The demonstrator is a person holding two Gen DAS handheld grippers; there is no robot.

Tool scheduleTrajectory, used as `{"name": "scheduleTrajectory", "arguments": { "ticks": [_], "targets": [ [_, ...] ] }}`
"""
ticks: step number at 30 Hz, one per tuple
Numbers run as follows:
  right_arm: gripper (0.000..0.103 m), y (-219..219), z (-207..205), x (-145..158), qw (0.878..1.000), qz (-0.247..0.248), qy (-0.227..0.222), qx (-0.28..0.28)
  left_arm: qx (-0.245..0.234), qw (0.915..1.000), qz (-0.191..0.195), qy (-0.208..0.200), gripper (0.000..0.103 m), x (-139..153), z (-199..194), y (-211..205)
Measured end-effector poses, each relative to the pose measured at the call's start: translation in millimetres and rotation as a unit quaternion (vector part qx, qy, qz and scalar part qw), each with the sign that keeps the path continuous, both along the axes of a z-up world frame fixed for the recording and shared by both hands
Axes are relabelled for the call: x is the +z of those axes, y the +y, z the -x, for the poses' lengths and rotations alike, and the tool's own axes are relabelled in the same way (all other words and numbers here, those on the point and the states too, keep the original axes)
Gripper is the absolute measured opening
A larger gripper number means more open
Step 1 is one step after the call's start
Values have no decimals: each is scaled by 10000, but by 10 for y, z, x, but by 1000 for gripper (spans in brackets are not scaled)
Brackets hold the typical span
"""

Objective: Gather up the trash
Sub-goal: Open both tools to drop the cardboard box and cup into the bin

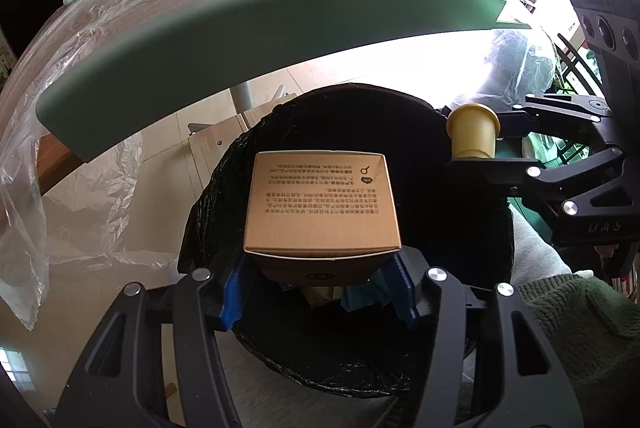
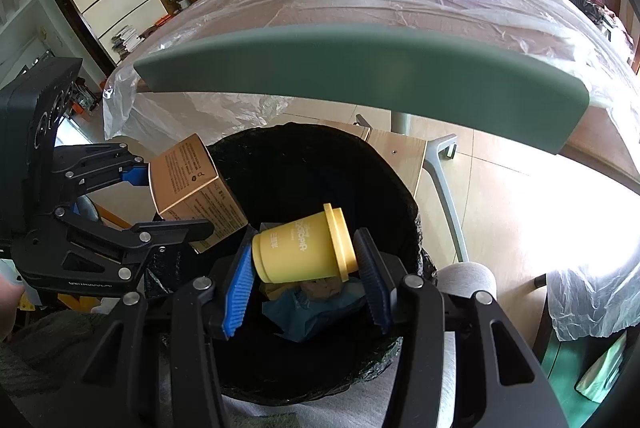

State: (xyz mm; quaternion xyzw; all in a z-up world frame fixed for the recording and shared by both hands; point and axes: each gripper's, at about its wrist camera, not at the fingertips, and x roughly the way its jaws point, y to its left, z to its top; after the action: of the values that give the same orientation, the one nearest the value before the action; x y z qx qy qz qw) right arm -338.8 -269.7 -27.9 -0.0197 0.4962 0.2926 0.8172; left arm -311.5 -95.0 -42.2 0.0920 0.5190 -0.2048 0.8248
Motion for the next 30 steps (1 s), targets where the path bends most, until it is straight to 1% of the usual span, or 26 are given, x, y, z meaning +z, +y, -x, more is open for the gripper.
{"name": "scheduleTrajectory", "arguments": {
  "ticks": [21, 30],
  "targets": [
    [48, 65, -40, -130, 9998, 149, 143, -37, 17, 9997, -191, 117, 58, -192, -72, -30],
    [48, 68, -52, -252, 9994, 282, 200, -94, 69, 9995, -257, 193, 58, -308, -136, -9]
  ]
}}
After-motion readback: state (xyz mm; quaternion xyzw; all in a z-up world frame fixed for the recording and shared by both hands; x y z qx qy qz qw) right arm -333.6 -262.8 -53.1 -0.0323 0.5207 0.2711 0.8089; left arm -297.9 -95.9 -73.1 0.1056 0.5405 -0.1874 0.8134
